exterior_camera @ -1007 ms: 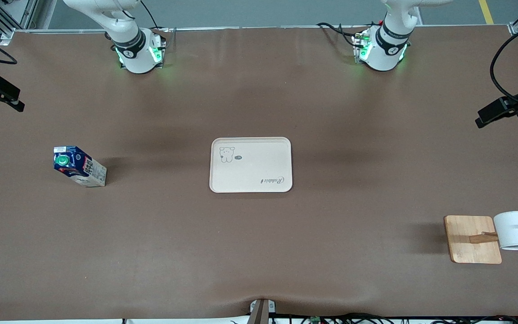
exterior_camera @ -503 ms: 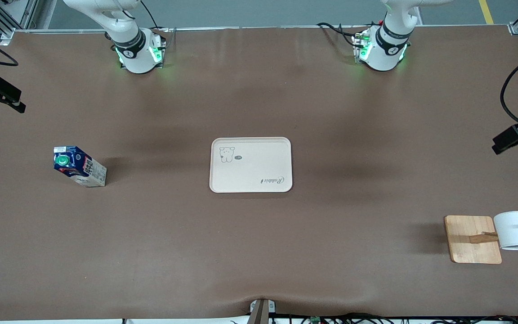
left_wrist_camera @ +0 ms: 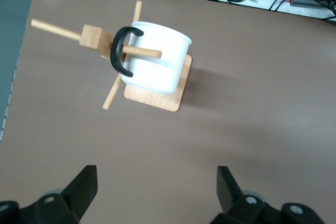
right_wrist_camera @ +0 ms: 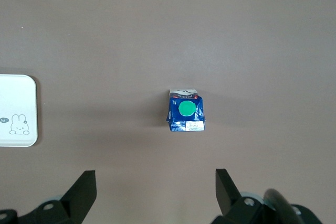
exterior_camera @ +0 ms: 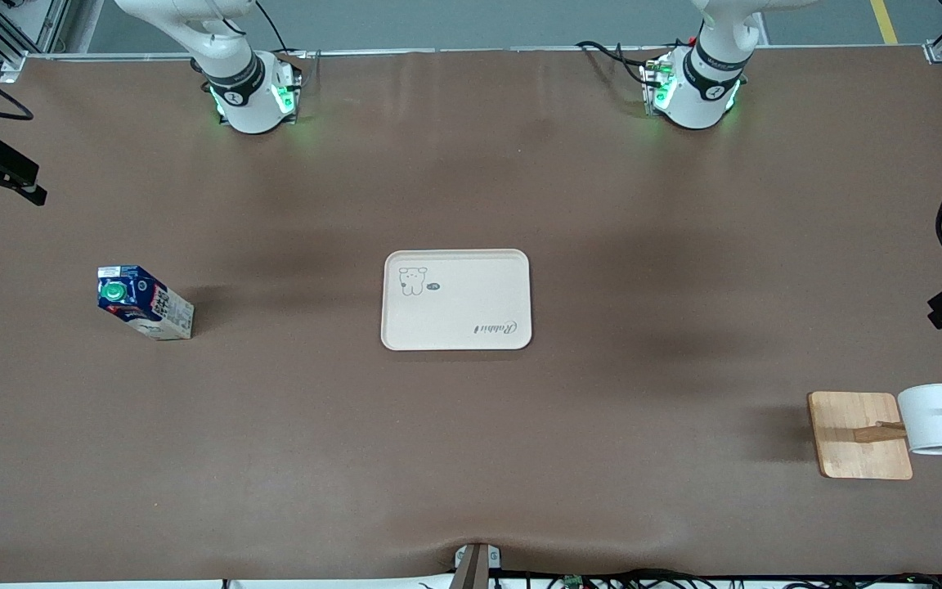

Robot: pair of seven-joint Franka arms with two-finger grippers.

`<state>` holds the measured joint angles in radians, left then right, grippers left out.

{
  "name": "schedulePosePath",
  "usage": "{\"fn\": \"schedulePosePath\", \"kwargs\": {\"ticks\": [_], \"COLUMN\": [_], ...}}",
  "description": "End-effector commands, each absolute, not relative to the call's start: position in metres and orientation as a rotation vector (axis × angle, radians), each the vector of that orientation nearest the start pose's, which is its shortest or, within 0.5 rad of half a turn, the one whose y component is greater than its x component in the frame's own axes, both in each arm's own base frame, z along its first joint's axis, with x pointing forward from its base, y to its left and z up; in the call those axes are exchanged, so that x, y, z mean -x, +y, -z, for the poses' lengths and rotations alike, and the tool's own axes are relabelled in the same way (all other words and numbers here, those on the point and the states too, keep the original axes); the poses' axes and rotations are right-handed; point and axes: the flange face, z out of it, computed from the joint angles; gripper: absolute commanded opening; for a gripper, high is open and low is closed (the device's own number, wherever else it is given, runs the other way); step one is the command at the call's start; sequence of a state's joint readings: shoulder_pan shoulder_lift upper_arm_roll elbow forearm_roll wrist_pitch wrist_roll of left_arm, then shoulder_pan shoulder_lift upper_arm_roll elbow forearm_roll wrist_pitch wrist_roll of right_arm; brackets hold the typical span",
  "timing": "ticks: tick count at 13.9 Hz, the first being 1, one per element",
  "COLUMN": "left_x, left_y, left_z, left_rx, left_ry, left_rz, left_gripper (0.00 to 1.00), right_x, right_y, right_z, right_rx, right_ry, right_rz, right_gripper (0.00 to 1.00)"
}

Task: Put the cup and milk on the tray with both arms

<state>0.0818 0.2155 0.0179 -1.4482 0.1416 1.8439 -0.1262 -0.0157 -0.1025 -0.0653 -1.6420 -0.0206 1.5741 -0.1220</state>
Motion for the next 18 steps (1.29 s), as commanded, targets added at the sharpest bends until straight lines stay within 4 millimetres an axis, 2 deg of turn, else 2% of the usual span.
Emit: {"fn": "schedulePosePath", "kwargs": {"ticks": [1,2,4,5,7,9,11,13,15,16,17,18], "left_x": [-0.651,-0.652,-0.66,-0.667,-0.674,-0.68,-0.681,-0.673,-0.664,-0.662,-0.66,-0.658], "left_y": [0.11,0.124,0.137,0.142,0.155,0.16,0.157,0.167,0.174,0.18,0.182,0.185], "left_z": [-0.588,-0.588,-0.576,-0.566,-0.561,-0.553,-0.539,-0.523,-0.515,-0.512,-0.508,-0.507], "left_rx": [2.953,2.949,3.011,3.043,3.047,3.077,3.133,3.135,3.137,3.136,3.138,3.133], "left_ry": [-0.188,-0.172,-0.22,-0.253,-0.304,-0.349,-0.429,-0.464,-0.426,-0.381,-0.36,-0.35], "left_rz": [0.336,0.366,0.434,0.463,0.574,0.623,0.635,0.629,0.605,0.596,0.585,0.589], "left_gripper": [0.96,0.91,0.8,0.79,0.78,0.78,0.76,0.76,0.75,0.75,0.74,0.73], "right_x": [-0.522,-0.522,-0.522,-0.522,-0.522,-0.522,-0.526,-0.529,-0.54,-0.563,-0.58,-0.58], "right_y": [-0.047,-0.048,-0.049,-0.049,-0.049,-0.049,-0.044,-0.043,-0.048,-0.048,-0.055,-0.07], "right_z": [-0.651,-0.651,-0.65,-0.65,-0.65,-0.651,-0.646,-0.642,-0.62,-0.573,-0.542,-0.541], "right_rx": [3.162,3.162,3.162,3.162,3.162,3.162,3.163,3.162,3.16,3.154,3.144,3.141], "right_ry": [-0.053,-0.05,-0.048,-0.048,-0.048,-0.048,-0.06,-0.062,-0.054,-0.057,-0.048,-0.022], "right_rz": [0.05,0.048,0.045,0.045,0.045,0.05,0.038,0.024,-0.039,-0.164,-0.266,-0.269], "right_gripper": [1.0,1.0,1.0,1.0,1.0,1.0,1.0,1.0,1.0,1.0,1.0,1.0]}}
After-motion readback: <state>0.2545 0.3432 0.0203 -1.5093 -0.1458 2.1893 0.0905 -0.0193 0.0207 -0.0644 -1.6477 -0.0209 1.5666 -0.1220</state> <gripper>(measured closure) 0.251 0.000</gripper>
